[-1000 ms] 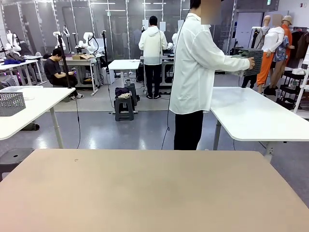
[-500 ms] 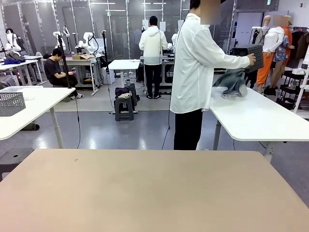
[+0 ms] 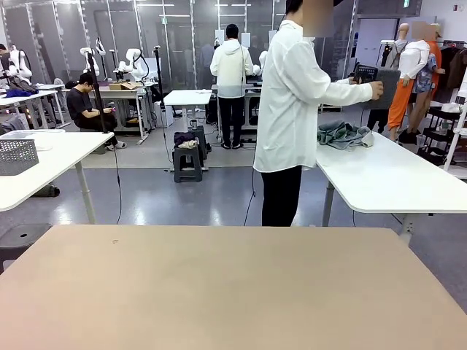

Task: Fold the towels and place them in the basket.
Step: When a person lays out a Towel with hook on the table, fold it in half twice.

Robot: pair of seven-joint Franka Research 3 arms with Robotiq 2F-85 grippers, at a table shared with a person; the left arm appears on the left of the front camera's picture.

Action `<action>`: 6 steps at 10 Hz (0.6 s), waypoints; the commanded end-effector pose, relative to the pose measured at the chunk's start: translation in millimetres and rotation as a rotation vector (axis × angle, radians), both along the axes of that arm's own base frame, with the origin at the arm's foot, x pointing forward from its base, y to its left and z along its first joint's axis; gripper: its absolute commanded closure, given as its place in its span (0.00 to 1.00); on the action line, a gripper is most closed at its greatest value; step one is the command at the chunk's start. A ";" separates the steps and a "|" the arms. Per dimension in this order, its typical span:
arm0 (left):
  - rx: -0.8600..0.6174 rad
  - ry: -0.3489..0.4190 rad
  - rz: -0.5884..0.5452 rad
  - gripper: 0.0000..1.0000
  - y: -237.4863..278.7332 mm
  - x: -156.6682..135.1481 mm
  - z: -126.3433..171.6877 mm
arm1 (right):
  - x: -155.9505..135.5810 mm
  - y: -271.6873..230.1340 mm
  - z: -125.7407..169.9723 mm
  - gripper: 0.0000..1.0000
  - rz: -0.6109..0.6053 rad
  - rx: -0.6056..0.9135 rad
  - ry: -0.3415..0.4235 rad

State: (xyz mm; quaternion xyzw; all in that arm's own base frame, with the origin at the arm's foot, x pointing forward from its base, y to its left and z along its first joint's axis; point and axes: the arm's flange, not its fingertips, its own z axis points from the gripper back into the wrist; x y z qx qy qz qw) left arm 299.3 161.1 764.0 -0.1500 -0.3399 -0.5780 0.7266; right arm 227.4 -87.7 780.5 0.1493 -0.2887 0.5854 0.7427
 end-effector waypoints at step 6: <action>-0.003 0.005 -0.001 0.00 1.3 -1.8 -0.4 | -2.8 -1.6 2.2 0.00 -0.001 -0.008 -0.006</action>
